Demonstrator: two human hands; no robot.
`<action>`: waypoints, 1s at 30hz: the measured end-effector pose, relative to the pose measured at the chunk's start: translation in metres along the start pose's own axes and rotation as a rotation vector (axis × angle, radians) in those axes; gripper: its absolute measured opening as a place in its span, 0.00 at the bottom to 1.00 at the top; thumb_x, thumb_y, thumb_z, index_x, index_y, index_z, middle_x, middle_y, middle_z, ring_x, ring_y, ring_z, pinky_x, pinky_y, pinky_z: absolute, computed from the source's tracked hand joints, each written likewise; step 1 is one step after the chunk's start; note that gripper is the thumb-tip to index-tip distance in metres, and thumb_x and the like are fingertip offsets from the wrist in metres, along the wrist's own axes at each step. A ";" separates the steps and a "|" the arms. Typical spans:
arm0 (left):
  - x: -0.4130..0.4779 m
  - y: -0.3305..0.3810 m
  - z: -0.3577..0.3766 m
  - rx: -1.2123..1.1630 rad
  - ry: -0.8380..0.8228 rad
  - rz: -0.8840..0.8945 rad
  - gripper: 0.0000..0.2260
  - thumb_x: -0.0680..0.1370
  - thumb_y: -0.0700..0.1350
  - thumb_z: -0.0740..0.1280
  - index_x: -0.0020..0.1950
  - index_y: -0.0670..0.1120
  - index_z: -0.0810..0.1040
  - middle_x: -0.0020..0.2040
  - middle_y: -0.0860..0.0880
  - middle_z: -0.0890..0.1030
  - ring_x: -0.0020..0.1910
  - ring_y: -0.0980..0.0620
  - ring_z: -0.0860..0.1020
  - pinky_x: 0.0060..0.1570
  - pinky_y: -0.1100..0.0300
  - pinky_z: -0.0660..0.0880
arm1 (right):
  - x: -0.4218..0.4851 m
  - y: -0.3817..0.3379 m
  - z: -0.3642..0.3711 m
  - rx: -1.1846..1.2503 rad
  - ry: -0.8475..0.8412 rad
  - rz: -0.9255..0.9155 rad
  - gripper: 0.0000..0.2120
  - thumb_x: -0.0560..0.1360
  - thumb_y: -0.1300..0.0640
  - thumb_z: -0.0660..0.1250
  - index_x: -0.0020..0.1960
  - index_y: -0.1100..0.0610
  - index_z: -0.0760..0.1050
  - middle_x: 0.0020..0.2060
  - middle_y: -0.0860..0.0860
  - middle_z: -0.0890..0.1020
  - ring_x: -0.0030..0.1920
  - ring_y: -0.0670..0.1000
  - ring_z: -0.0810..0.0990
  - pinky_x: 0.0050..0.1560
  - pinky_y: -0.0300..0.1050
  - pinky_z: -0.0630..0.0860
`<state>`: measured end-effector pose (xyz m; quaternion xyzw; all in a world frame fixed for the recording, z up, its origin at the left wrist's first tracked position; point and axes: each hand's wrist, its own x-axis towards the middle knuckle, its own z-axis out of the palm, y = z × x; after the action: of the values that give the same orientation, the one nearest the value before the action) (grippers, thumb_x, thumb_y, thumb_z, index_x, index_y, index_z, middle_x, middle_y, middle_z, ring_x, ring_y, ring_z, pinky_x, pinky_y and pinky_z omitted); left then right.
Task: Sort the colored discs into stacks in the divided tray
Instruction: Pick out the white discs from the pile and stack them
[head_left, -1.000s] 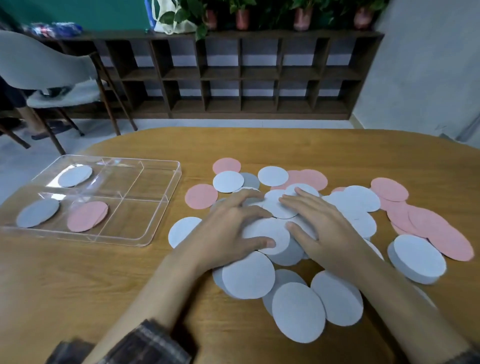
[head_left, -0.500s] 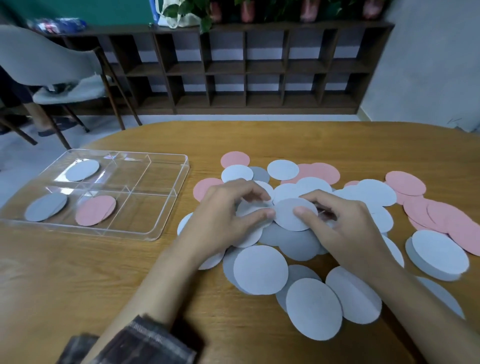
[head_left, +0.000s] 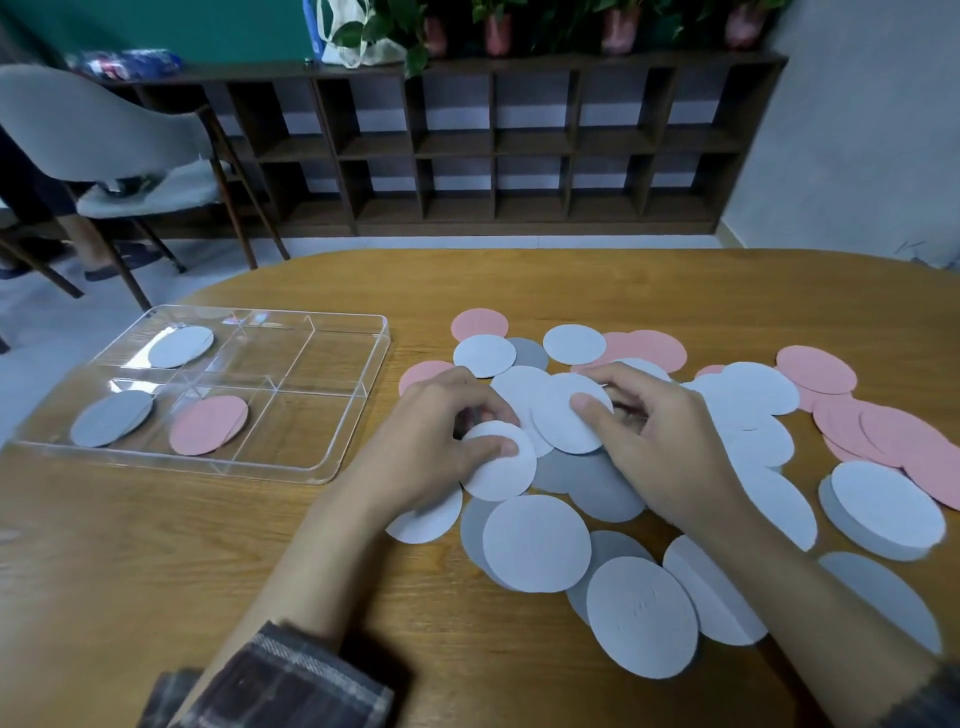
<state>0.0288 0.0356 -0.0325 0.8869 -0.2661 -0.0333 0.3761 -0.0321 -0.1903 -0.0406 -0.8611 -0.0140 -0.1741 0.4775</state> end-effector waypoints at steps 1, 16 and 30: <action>0.000 0.001 -0.001 -0.064 0.022 0.011 0.06 0.74 0.45 0.79 0.49 0.54 0.86 0.46 0.53 0.80 0.46 0.54 0.76 0.47 0.65 0.72 | -0.003 0.001 -0.001 -0.010 0.000 -0.008 0.05 0.80 0.54 0.69 0.54 0.48 0.82 0.37 0.61 0.80 0.37 0.60 0.76 0.42 0.56 0.75; 0.005 0.019 0.027 -0.474 0.266 -0.029 0.07 0.74 0.39 0.79 0.44 0.43 0.82 0.38 0.47 0.85 0.38 0.43 0.84 0.41 0.58 0.80 | -0.013 -0.010 -0.007 0.140 -0.156 0.058 0.07 0.84 0.54 0.63 0.57 0.50 0.80 0.38 0.50 0.83 0.36 0.46 0.83 0.43 0.40 0.78; 0.001 0.004 0.023 0.175 0.087 0.055 0.24 0.71 0.65 0.76 0.63 0.56 0.82 0.60 0.62 0.81 0.63 0.57 0.74 0.60 0.50 0.75 | -0.007 0.010 -0.015 -0.092 0.016 0.012 0.10 0.82 0.55 0.64 0.62 0.47 0.78 0.34 0.58 0.80 0.37 0.59 0.80 0.43 0.63 0.79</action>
<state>0.0220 0.0174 -0.0462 0.9094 -0.2756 0.0387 0.3090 -0.0406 -0.2077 -0.0438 -0.8808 0.0029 -0.1788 0.4384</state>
